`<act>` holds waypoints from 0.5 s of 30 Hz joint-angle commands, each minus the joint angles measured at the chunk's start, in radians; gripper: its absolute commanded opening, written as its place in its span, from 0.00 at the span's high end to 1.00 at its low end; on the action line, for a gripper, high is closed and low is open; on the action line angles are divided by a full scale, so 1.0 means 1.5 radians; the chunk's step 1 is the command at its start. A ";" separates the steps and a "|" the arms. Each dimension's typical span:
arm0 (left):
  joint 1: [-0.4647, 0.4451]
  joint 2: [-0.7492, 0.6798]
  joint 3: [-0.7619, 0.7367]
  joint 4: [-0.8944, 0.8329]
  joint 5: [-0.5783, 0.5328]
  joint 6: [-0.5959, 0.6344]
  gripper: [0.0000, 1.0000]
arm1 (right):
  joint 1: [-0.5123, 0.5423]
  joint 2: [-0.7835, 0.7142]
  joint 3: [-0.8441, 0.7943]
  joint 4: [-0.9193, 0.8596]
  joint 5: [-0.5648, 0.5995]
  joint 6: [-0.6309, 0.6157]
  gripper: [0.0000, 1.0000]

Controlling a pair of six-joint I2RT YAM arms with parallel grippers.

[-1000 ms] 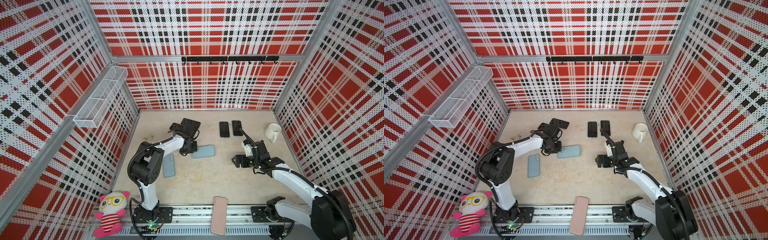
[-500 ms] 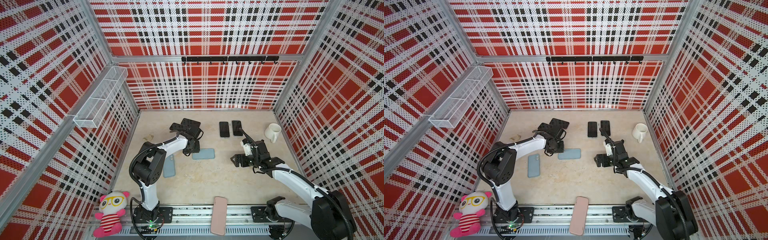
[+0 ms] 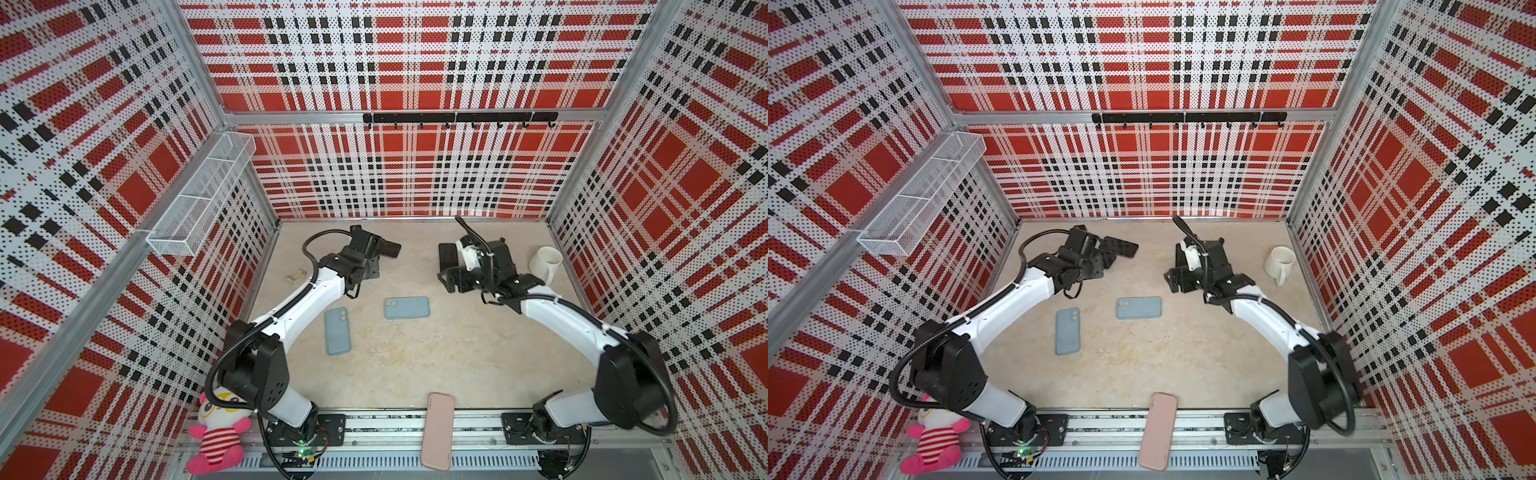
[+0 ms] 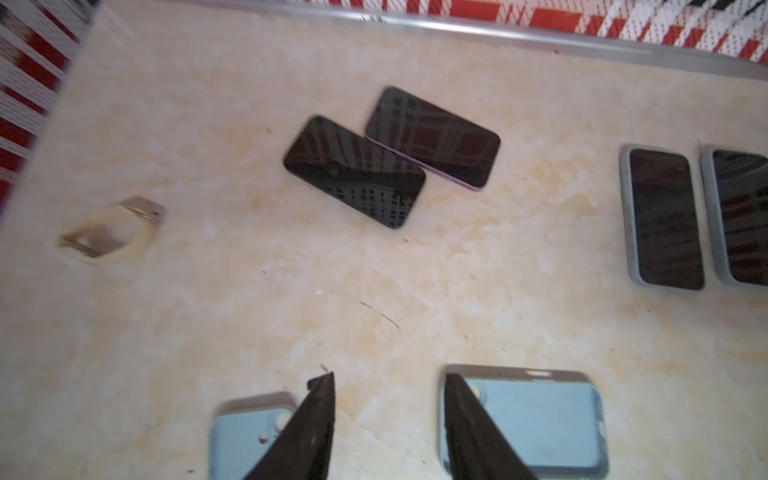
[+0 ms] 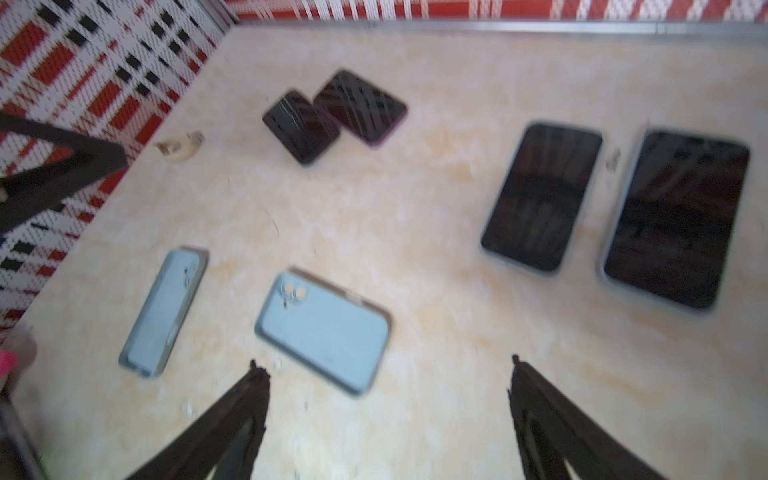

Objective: Put the phone into the phone case

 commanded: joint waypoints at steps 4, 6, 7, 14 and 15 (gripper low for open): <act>0.070 -0.069 -0.062 0.109 0.007 0.082 0.53 | 0.015 0.270 0.277 0.018 -0.028 -0.152 0.09; 0.090 -0.070 -0.082 0.126 0.030 0.083 0.52 | 0.015 0.353 0.384 0.004 -0.040 -0.193 0.09; 0.096 -0.066 -0.087 0.130 0.036 0.084 0.52 | 0.015 0.390 0.434 -0.005 -0.042 -0.212 0.08; 0.135 -0.032 -0.110 0.138 0.067 0.097 0.51 | 0.014 0.622 0.724 -0.050 -0.103 -0.325 0.03; 0.143 -0.029 -0.113 0.141 0.078 0.098 0.51 | 0.014 0.656 0.771 -0.066 -0.116 -0.316 0.03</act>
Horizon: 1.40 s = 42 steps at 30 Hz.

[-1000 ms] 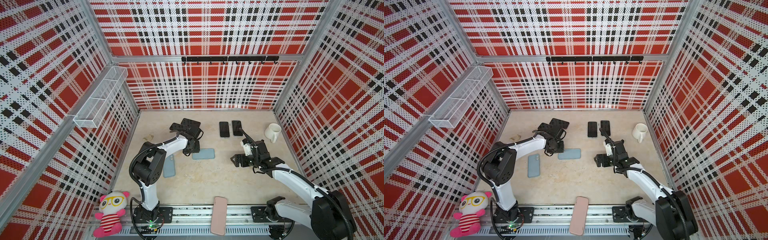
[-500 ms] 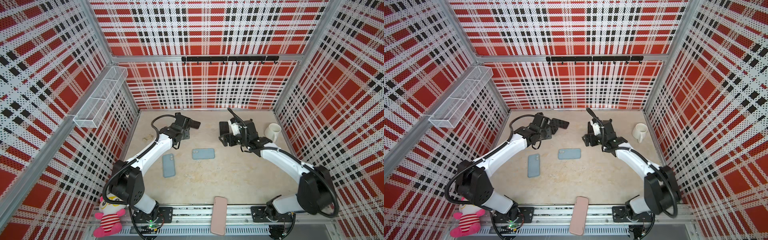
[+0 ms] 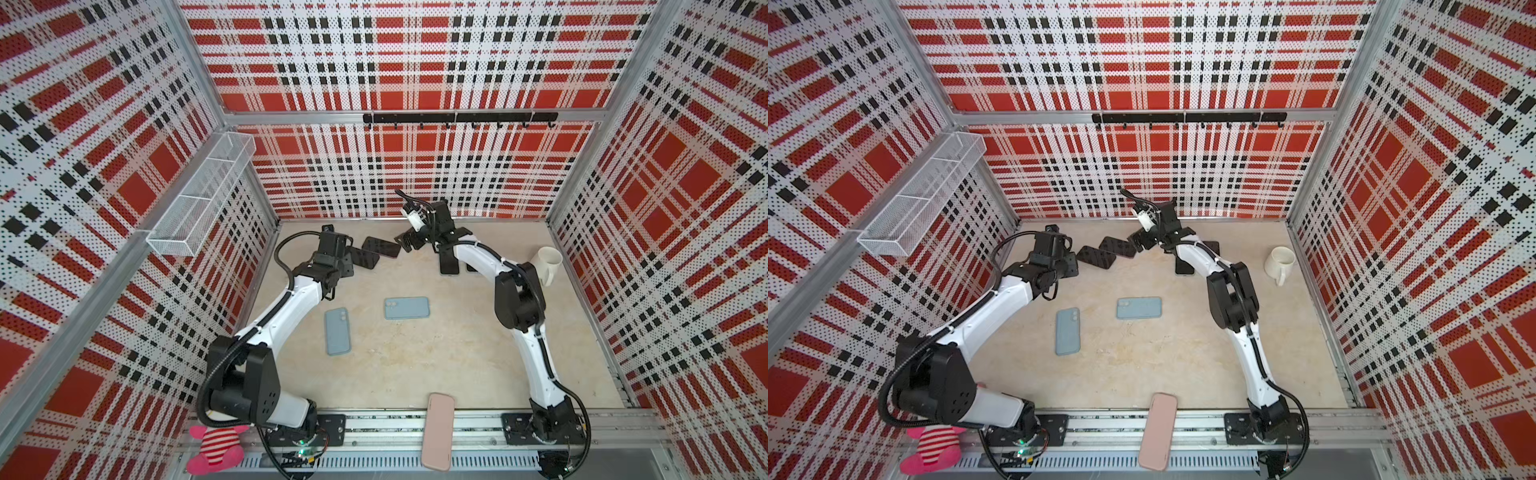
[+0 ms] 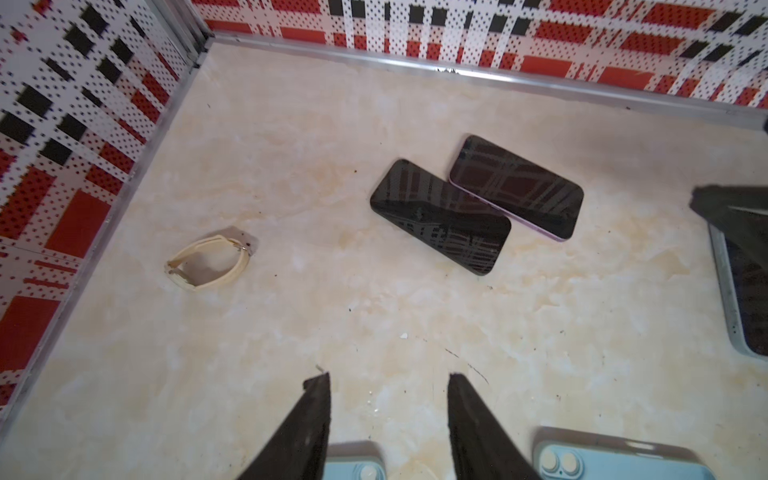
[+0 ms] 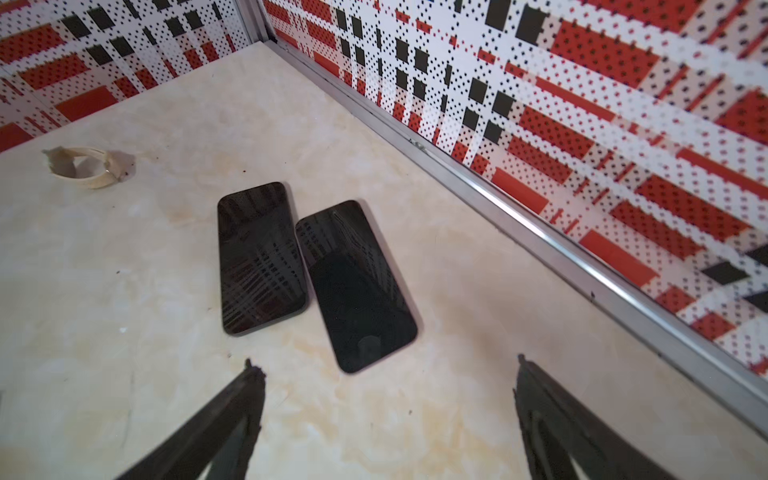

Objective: Put the phone into the phone case

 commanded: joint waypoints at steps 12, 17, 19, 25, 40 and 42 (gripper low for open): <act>0.102 0.051 -0.013 0.053 0.171 -0.003 0.40 | 0.003 0.140 0.198 -0.122 -0.059 0.056 0.01; 0.102 0.105 0.039 0.052 0.177 -0.001 0.29 | 0.003 -0.042 -0.032 -0.006 -0.052 0.156 0.04; 0.101 0.138 0.080 0.052 0.179 -0.002 0.27 | 0.004 -0.110 -0.113 0.033 -0.064 0.174 0.05; 0.095 0.270 0.244 0.052 0.141 0.025 0.22 | 0.006 -0.286 -0.265 0.007 -0.053 0.200 0.07; 0.123 0.652 0.690 -0.065 0.117 0.022 0.44 | -0.011 -0.691 -0.665 -0.117 0.001 0.291 0.31; 0.128 0.674 0.707 -0.066 0.122 0.009 0.44 | -0.011 -0.718 -0.691 -0.121 0.007 0.298 0.31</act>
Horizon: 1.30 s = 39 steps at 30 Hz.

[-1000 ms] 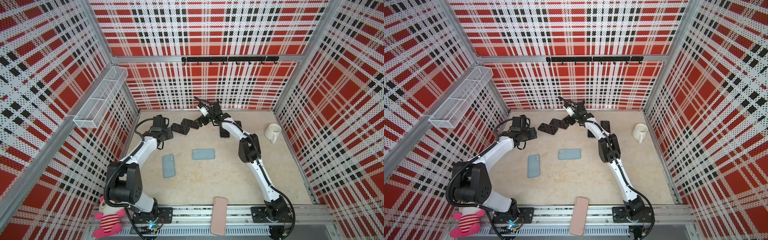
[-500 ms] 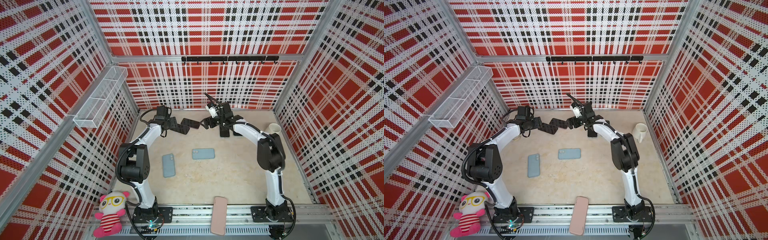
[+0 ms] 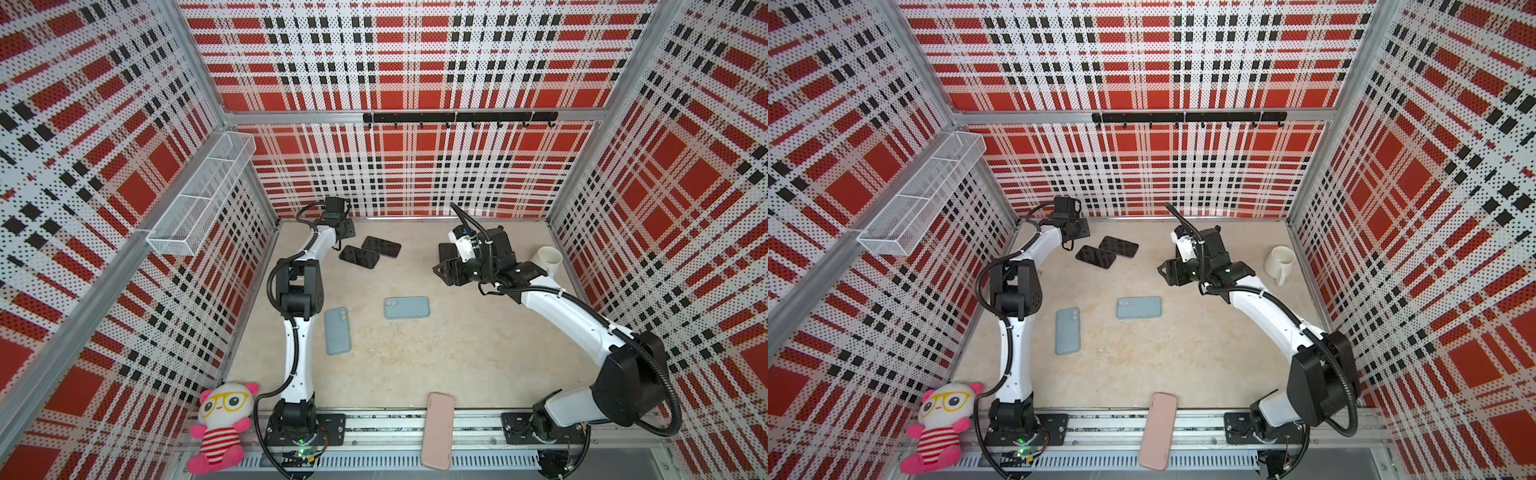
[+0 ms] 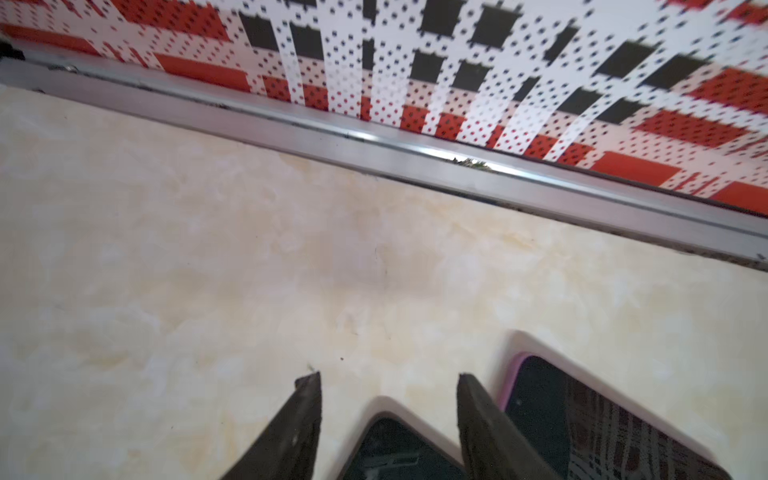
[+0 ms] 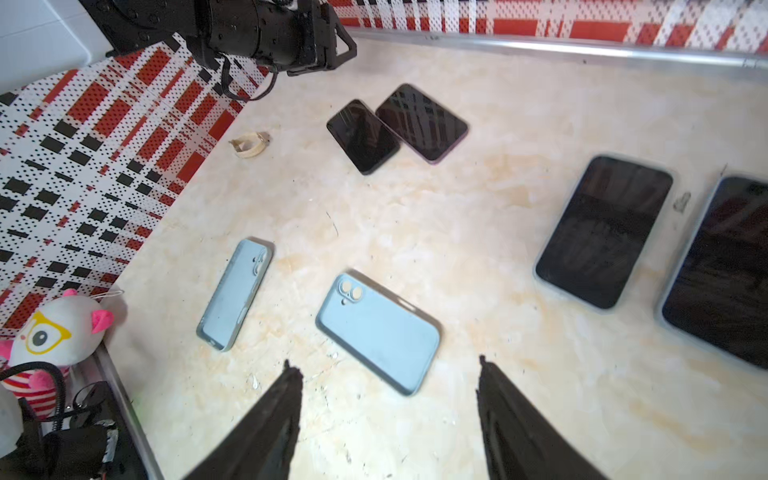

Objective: Put the phone into the phone case

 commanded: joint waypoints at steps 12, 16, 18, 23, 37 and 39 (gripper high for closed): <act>0.001 0.063 0.002 -0.043 0.043 -0.024 0.49 | -0.018 -0.128 -0.120 -0.029 0.043 0.028 0.31; -0.013 0.037 -0.069 -0.037 0.034 -0.016 0.52 | -0.039 -0.141 -0.140 -0.021 0.024 0.035 0.31; -0.016 0.024 -0.099 -0.034 0.038 -0.014 0.53 | -0.046 -0.145 -0.146 -0.020 0.021 0.034 0.31; -0.034 -0.027 -0.198 0.006 0.068 -0.023 0.55 | -0.049 -0.139 -0.156 -0.012 0.012 0.022 0.31; -0.163 -0.119 -0.361 0.110 0.139 -0.082 0.56 | -0.028 -0.054 -0.160 0.033 -0.019 -0.049 0.29; -0.177 -0.146 -0.395 0.142 0.158 -0.116 0.56 | -0.015 -0.026 -0.147 0.033 -0.014 -0.059 0.29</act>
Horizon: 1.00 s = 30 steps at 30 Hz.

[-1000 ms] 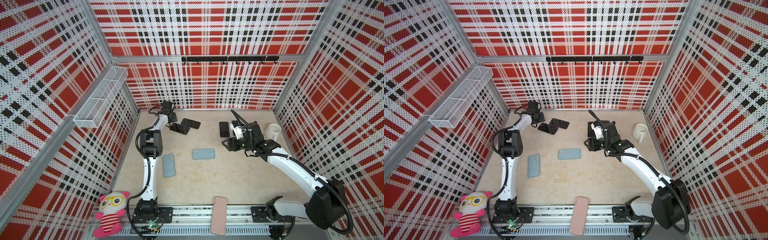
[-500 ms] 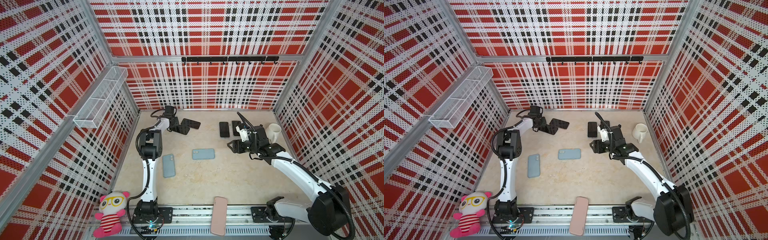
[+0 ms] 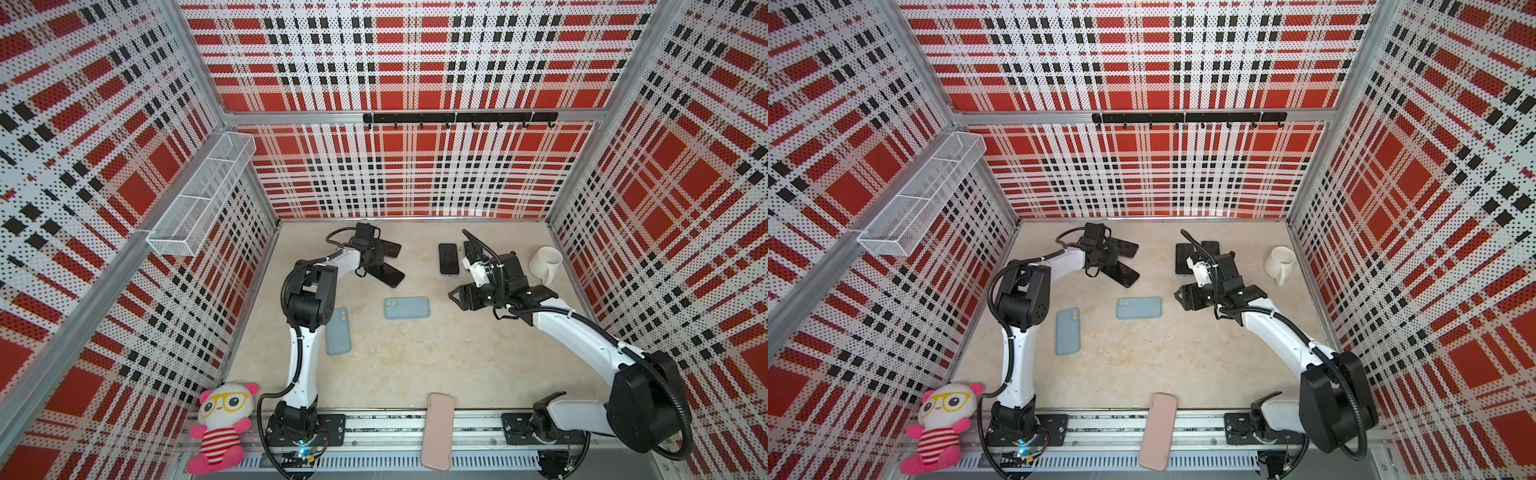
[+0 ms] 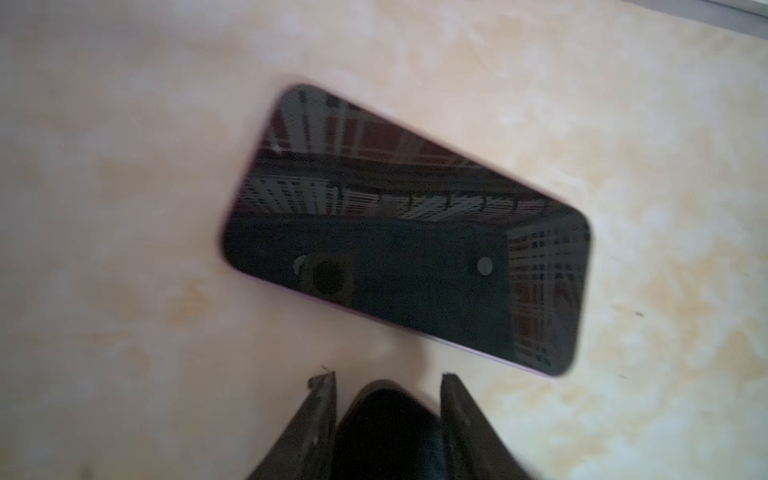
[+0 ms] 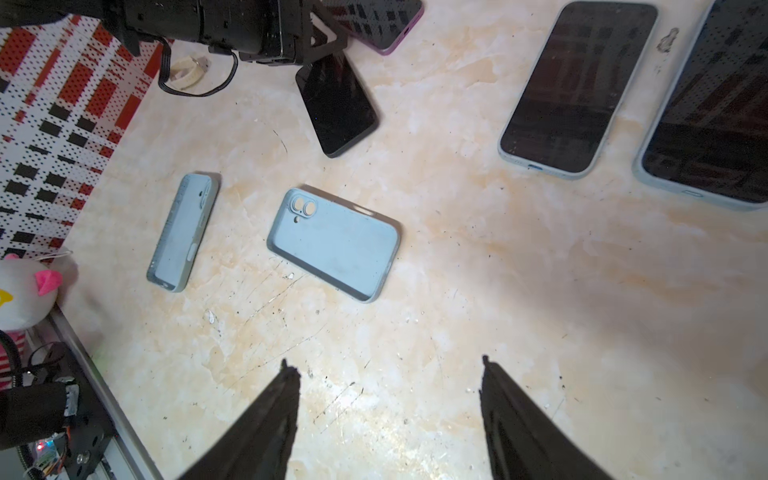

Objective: Put the phone into the phone case

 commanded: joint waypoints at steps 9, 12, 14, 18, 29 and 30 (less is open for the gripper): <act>-0.008 -0.185 -0.112 0.007 0.013 -0.054 0.39 | 0.097 0.218 0.156 0.007 0.061 -0.081 0.25; 0.009 -0.282 -0.167 0.009 -0.012 -0.046 0.27 | 0.111 0.293 0.211 0.017 0.085 -0.125 0.16; 0.018 -0.349 -0.224 0.009 -0.019 -0.047 0.17 | 0.112 0.339 0.248 0.020 0.087 -0.152 0.10; 0.028 -0.488 -0.372 0.025 -0.032 -0.069 0.02 | 0.113 0.422 0.330 0.020 0.107 -0.198 0.04; 0.073 -0.740 -0.615 0.060 -0.017 -0.118 0.01 | 0.143 0.576 0.502 -0.054 0.120 -0.232 0.00; 0.077 -0.745 -0.619 0.062 -0.015 -0.117 0.02 | 0.145 0.585 0.510 -0.058 0.117 -0.228 0.00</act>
